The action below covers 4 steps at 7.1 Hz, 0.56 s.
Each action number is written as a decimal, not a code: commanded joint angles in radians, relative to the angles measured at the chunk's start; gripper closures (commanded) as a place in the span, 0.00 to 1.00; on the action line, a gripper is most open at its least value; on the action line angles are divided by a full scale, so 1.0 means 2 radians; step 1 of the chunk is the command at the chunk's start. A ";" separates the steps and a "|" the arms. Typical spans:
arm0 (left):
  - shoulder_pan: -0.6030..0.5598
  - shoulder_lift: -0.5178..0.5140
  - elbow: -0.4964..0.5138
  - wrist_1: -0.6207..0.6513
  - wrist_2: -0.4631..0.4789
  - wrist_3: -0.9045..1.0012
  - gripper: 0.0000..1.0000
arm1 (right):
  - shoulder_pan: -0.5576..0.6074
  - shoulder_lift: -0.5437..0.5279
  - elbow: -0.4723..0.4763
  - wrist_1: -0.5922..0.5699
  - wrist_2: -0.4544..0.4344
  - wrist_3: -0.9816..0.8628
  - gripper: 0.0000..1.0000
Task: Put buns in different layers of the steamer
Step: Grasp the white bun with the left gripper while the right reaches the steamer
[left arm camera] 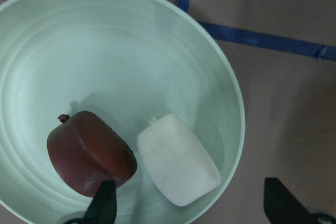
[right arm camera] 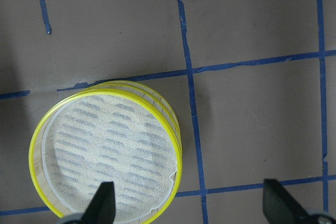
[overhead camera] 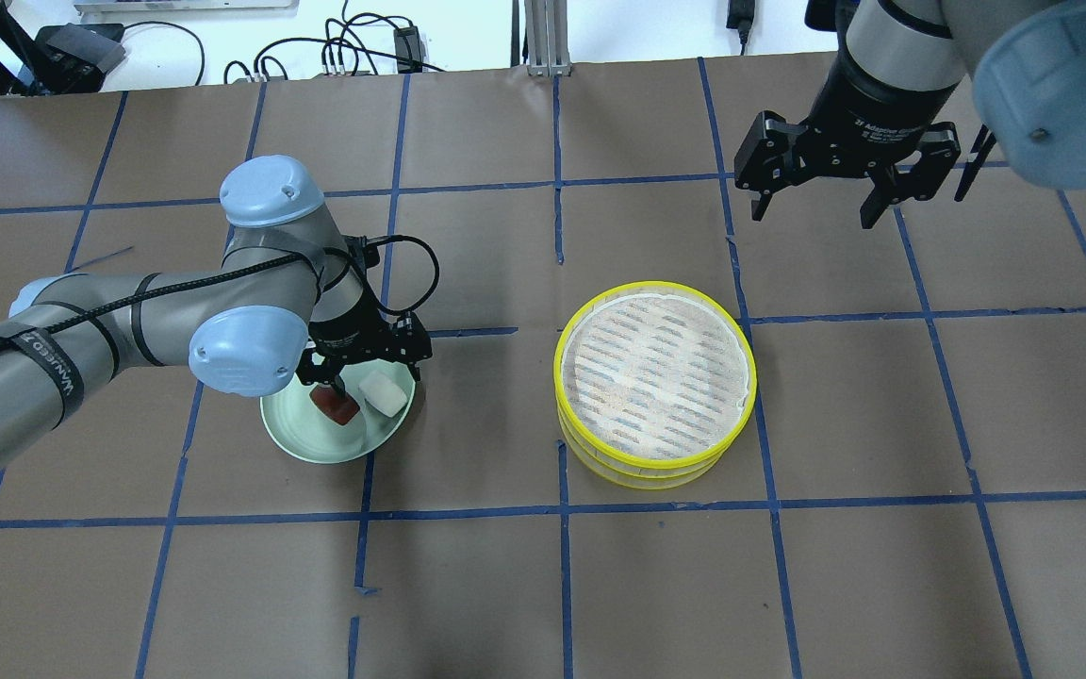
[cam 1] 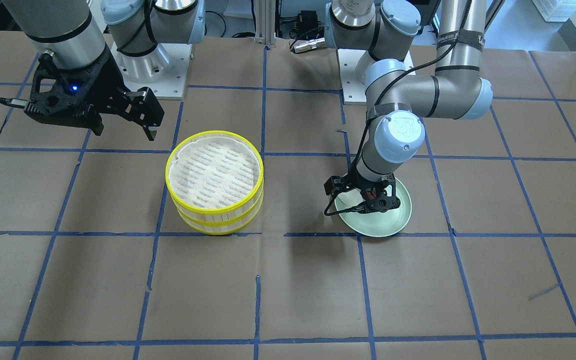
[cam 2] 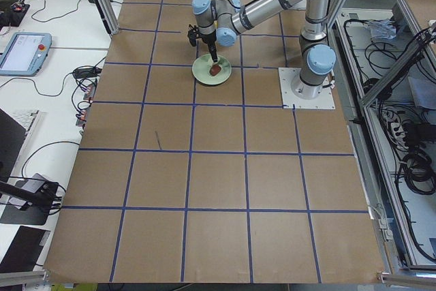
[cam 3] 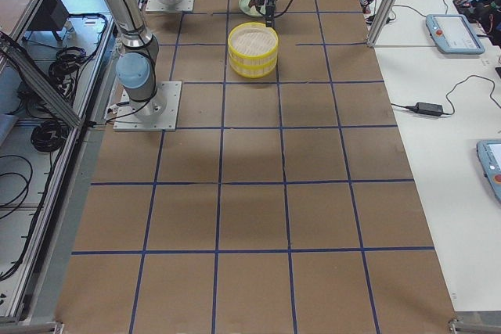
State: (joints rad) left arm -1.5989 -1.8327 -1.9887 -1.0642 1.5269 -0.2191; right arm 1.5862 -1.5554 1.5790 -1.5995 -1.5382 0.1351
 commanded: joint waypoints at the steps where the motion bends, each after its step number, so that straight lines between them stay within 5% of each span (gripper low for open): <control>1: -0.001 -0.001 -0.001 0.011 0.000 -0.003 0.34 | 0.000 0.000 0.000 0.001 0.000 0.000 0.00; 3: -0.001 0.000 -0.001 0.011 0.000 0.004 0.66 | 0.000 -0.001 0.000 0.001 0.000 0.000 0.00; 4: -0.001 0.001 -0.001 0.011 0.004 0.004 0.74 | 0.000 -0.001 0.000 0.001 0.000 0.000 0.00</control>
State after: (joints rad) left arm -1.6002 -1.8328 -1.9910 -1.0419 1.5292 -0.2156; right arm 1.5861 -1.5567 1.5785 -1.5971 -1.5386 0.1350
